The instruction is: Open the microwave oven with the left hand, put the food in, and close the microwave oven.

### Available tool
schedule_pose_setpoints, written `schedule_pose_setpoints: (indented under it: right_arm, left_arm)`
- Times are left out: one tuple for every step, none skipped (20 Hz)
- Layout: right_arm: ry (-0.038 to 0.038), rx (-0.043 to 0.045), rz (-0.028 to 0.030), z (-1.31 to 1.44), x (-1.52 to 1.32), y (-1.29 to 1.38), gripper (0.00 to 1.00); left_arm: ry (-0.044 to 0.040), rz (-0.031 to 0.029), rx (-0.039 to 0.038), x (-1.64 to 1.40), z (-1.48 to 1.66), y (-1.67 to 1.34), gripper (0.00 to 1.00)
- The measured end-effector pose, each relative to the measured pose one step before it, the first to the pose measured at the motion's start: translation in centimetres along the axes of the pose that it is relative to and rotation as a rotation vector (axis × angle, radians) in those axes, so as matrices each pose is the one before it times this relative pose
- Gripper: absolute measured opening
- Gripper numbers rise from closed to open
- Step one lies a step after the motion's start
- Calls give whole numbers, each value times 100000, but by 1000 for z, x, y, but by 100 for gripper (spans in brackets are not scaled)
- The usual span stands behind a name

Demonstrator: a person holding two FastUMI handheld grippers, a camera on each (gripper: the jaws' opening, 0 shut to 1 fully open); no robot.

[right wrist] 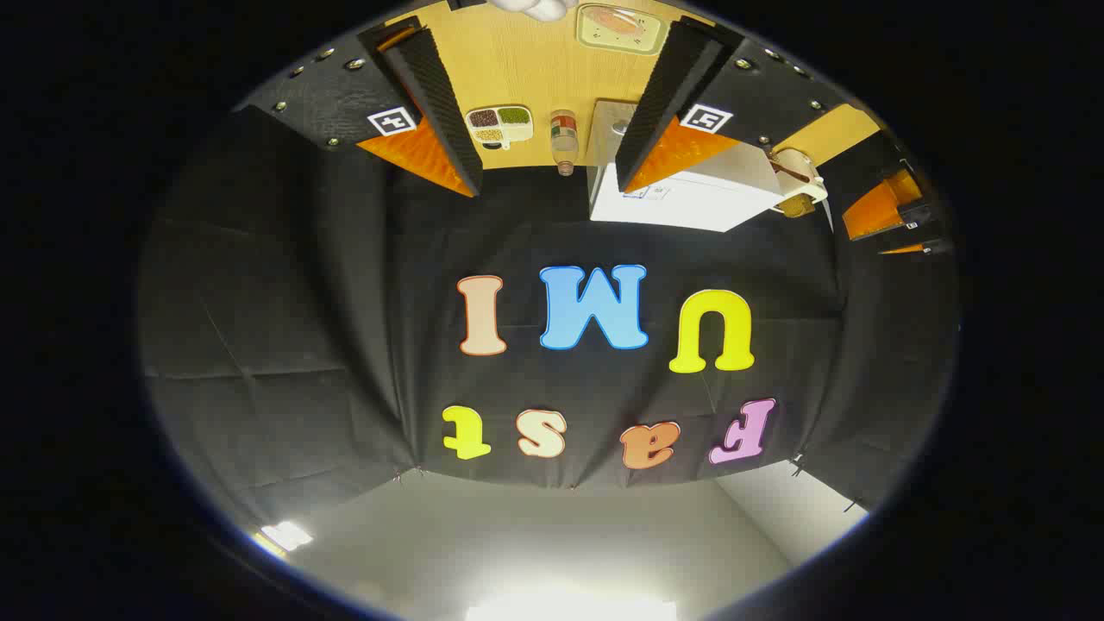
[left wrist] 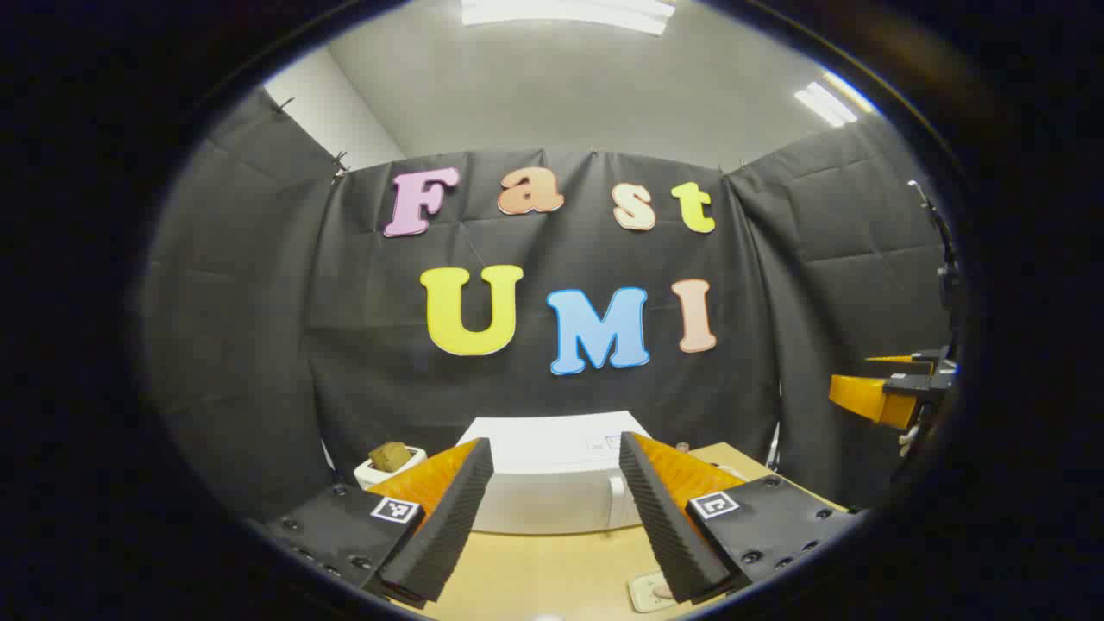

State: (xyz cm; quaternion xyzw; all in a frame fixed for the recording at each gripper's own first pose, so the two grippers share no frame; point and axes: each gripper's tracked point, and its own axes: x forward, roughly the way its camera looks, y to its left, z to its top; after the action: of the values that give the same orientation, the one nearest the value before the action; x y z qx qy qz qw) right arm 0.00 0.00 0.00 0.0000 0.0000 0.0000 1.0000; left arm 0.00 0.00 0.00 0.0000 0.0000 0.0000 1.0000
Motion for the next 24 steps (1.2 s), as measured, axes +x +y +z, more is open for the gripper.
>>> schedule_pose_setpoints:
  right_arm:
    - [-60,233,-172,126,73,-68,95]
    - [273,498,322,-9,108,-24,95]
    - [-104,409,31,-50,27,39,95]
    - [158,25,-110,27,121,-100,95]
    - [-98,-130,81,-63,8,-19,95]
    - [117,-21,128,50,53,5,95]
    - [-144,177,176,-3,-49,-34,95]
    - [78,-1,-47,103,-6,-34,95]
    - [-39,-162,216,-21,29,-27,95]
    - [33,-316,12,73,106,-9,95]
    - [-63,-370,76,51,18,-133,95]
    - [175,-29,27,-50,72,-44,95]
    - [-168,184,2,133,56,-70,95]
    - [-401,212,-12,234,-25,-25,95]
    - [-186,-73,-157,34,-62,-86,95]
    - [-95,-85,18,191,32,-151,95]
    - [-218,-248,-18,129,-40,5,95]
    - [210,-385,-150,235,12,-147,95]
    - [-129,-651,-301,156,16,-275,95]
    - [-11,-783,-643,298,13,-329,95]
    - [449,-460,-403,32,-22,-359,95]
    - [126,43,-419,134,-84,-299,95]
    - [100,384,-673,271,-102,-375,95]
    - [7,222,-714,318,-49,-408,95]
  left_arm:
    - [27,81,265,74,-25,24,100]
    - [-115,173,166,19,29,-35,100]
    - [95,-3,205,-46,64,21,100]
    - [226,151,154,178,-158,4,100]
    - [2,-179,84,66,-22,-90,100]
    - [184,38,233,59,-142,-134,100]
    - [-271,-105,-6,-90,88,-75,99]
    - [-240,-57,-518,23,-79,-38,98]
    - [-146,-95,-226,73,94,-90,100]
    - [2,472,226,40,-116,58,100]
    - [-67,278,269,25,48,44,100]
    - [-108,103,130,81,-12,-83,100]
    - [185,-178,61,109,-35,-95,100]
    - [284,176,142,258,-228,94,100]
    - [175,-2,183,226,-208,25,100]
    - [358,226,191,171,-540,-107,100]
    - [323,391,-312,276,-460,-85,100]
    - [-520,-344,-714,434,-465,-366,100]
    - [526,-1006,-415,399,-634,-557,99]
    - [1131,-440,27,520,-1067,-348,98]
    - [385,-419,160,378,-763,-384,99]
    - [246,-787,231,731,-797,-493,100]
    - [-13,-1167,337,515,-832,-691,100]
    - [-956,-1294,750,593,-797,-816,100]
